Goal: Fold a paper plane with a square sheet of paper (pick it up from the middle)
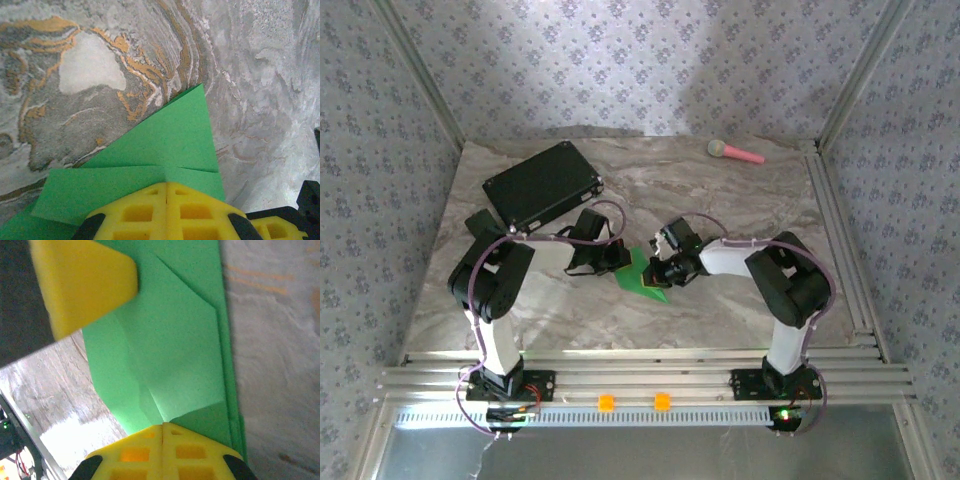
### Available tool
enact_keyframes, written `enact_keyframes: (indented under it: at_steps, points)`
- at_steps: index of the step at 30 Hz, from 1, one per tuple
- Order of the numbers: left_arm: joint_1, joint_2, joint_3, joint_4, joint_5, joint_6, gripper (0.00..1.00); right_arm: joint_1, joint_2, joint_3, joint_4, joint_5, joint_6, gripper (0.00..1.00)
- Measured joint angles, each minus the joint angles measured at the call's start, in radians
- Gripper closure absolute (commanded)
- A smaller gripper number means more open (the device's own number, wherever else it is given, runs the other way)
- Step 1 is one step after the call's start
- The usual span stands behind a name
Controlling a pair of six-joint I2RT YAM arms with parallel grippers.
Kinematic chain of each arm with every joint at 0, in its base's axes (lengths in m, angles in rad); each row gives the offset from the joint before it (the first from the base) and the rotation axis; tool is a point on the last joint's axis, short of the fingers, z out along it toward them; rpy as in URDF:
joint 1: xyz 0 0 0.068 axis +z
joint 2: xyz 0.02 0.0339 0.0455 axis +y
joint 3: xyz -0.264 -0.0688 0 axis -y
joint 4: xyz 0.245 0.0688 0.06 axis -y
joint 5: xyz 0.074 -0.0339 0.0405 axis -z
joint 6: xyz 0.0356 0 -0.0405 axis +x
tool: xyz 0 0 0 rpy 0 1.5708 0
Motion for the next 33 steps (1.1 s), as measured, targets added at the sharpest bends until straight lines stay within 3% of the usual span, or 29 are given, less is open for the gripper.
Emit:
enact_keyframes:
  at_steps: [16,33]
  points:
    - [0.005,0.003,0.0,0.007,0.0,0.0,0.98,0.005,-0.055,-0.031,-0.053,0.002,-0.013,0.91]
    - [0.005,0.011,0.012,0.004,0.003,0.012,0.98,-0.032,-0.169,-0.229,0.026,-0.042,-0.043,0.89]
